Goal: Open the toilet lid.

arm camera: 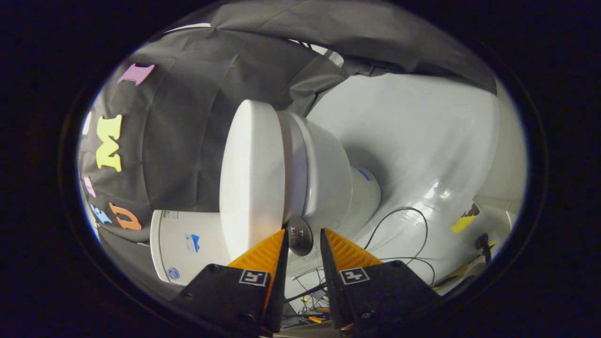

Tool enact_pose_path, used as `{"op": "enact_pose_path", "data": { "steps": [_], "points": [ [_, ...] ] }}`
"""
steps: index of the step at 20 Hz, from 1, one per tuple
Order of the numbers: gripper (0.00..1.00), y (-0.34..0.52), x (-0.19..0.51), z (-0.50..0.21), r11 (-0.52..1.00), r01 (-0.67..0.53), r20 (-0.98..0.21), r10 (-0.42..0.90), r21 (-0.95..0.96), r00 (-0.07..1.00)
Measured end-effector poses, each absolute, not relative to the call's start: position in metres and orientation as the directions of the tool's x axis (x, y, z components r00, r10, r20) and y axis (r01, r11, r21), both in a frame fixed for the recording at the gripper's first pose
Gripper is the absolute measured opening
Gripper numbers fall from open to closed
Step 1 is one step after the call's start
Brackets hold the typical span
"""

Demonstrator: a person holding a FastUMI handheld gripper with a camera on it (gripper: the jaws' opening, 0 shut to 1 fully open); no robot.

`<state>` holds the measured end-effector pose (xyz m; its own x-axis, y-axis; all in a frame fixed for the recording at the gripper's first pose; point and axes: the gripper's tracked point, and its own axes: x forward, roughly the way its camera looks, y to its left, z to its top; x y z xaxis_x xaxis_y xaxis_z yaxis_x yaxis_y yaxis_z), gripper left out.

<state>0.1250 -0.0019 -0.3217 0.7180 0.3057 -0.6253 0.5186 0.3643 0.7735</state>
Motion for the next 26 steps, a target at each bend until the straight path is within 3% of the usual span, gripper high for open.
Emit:
{"op": "enact_pose_path", "data": {
  "steps": [4,8,18,23,26],
  "points": [
    [0.25,-0.001,0.124,-0.321,0.306,0.537,-0.616,0.327,0.786,0.716],
    [0.17,0.0,0.124,-0.32,0.29,0.542,-0.614,0.327,0.789,0.718],
    [0.11,0.003,0.128,-0.307,0.395,0.529,-0.651,0.31,0.751,0.693],
    [0.11,0.0,0.128,-0.296,0.282,0.522,-0.593,0.344,0.805,0.728],
    [0.11,0.002,0.127,-0.29,0.295,0.501,-0.58,0.344,0.813,0.738]
  ]
}}
